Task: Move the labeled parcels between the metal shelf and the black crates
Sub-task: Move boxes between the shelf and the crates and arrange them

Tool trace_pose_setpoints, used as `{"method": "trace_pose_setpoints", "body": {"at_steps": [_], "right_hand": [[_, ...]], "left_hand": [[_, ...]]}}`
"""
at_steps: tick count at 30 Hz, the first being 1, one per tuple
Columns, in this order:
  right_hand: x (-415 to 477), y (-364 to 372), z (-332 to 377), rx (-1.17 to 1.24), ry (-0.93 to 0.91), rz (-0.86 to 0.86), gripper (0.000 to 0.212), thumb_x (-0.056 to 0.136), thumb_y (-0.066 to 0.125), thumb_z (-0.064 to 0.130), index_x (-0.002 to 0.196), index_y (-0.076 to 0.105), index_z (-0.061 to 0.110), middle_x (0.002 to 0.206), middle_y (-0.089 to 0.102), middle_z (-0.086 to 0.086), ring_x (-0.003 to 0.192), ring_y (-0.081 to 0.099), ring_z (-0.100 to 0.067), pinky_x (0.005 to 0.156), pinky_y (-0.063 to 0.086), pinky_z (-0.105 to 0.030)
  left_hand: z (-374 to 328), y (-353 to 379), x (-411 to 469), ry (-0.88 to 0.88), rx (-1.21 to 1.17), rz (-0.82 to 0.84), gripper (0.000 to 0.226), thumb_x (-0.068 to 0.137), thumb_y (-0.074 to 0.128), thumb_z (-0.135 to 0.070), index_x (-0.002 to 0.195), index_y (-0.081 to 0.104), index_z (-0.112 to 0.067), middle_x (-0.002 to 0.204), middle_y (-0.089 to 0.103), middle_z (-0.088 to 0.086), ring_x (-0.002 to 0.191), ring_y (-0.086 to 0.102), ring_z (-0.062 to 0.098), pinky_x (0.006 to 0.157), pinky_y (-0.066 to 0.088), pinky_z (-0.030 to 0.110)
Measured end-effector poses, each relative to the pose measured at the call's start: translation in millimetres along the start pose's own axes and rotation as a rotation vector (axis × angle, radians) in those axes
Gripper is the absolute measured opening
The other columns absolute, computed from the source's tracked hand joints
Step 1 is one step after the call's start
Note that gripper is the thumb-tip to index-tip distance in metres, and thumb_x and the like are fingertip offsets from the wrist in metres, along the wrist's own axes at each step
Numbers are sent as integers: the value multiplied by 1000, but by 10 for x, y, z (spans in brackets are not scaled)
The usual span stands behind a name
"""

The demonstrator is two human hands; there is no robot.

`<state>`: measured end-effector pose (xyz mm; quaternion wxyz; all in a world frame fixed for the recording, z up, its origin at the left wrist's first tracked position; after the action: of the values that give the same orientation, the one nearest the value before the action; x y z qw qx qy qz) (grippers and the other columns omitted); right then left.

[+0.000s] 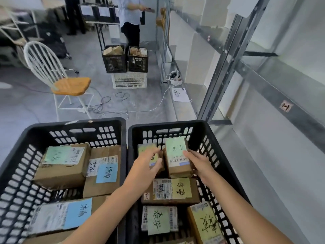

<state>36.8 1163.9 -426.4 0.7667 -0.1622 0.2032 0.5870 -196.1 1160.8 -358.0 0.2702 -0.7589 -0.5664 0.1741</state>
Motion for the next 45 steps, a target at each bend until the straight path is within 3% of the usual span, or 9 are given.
{"method": "trace_pose_setpoints", "body": {"at_steps": [10, 14, 18, 21, 23, 31, 36, 40, 45], "right_hand": [[712, 61, -215, 15, 36, 53, 39, 89, 73, 39, 125, 68, 26, 99, 79, 1, 96, 74, -21, 87, 60, -45], [673, 113, -212, -23, -6, 36, 47, 91, 71, 39, 134, 61, 26, 91, 73, 18, 84, 73, -8, 66, 61, -26], [504, 172, -119, -212, -61, 15, 51, 100, 57, 39, 146, 47, 22, 122, 65, 0, 99, 67, -16, 78, 59, -32], [315, 197, 106, -421, -193, -89, 53, 104, 44, 43, 147, 41, 12, 138, 54, -10, 101, 60, -15, 68, 50, -21], [153, 242, 272, -496, -287, -101, 56, 105, 41, 43, 150, 37, 10, 146, 46, -10, 116, 56, -20, 84, 52, -27], [-732, 209, 713, -844, -566, -190, 55, 104, 44, 39, 153, 34, 18, 157, 39, -1, 143, 40, -18, 109, 35, -32], [-1322, 298, 693, -878, -546, -316, 56, 103, 49, 36, 154, 33, 18, 159, 36, -2, 145, 37, -21, 111, 31, -32], [-1772, 663, 519, -885, -557, -396, 58, 102, 50, 39, 154, 32, 20, 160, 34, 1, 145, 35, -16, 112, 28, -29], [-2433, 858, 300, -954, -514, -466, 58, 100, 54, 38, 152, 35, 23, 154, 42, 4, 141, 41, -15, 116, 37, -40]], "left_hand": [[10, 288, 288, -85, 91, -42, 40, 99, 54, -32, 138, 51, -27, 138, 54, -14, 128, 45, 0, 106, 30, 17], [-16, 312, 296, -114, 112, -47, 40, 99, 54, -32, 138, 51, -27, 139, 54, -13, 128, 45, 0, 105, 31, 18], [-102, 295, 269, -128, 95, -43, 41, 98, 56, -30, 139, 51, -24, 139, 54, -11, 123, 43, -5, 101, 30, 11], [-189, 233, 275, -118, 111, -27, 42, 99, 55, -29, 140, 50, -23, 140, 54, -10, 121, 42, -5, 95, 27, 6], [-242, 177, 273, -105, 141, -1, 43, 99, 54, -28, 141, 48, -21, 141, 54, -8, 128, 45, 3, 97, 27, 11], [-367, -178, 103, 99, 222, 49, 40, 101, 52, -23, 139, 49, -14, 139, 54, 0, 130, 45, 11, 97, 24, 10], [-362, -376, -153, 268, 236, 100, 49, 100, 53, -28, 146, 41, -16, 147, 45, 0, 138, 36, 12, 111, 21, 20], [-283, -442, -554, 376, 174, 142, 49, 100, 52, -30, 145, 40, -15, 146, 44, -1, 136, 36, 13, 105, 15, 12], [-328, -633, -953, 505, 160, 183, 51, 101, 50, -30, 147, 37, -13, 150, 40, 3, 139, 32, 14, 114, 20, 22]]}}
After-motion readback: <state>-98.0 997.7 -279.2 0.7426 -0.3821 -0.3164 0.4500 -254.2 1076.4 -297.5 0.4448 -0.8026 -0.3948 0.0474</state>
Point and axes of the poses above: each hand's wrist, its own x-axis towards the middle knuckle, its own y-axis out of the palm, z = x × y, the point moved 3 cm from there along x, towards the middle knuckle
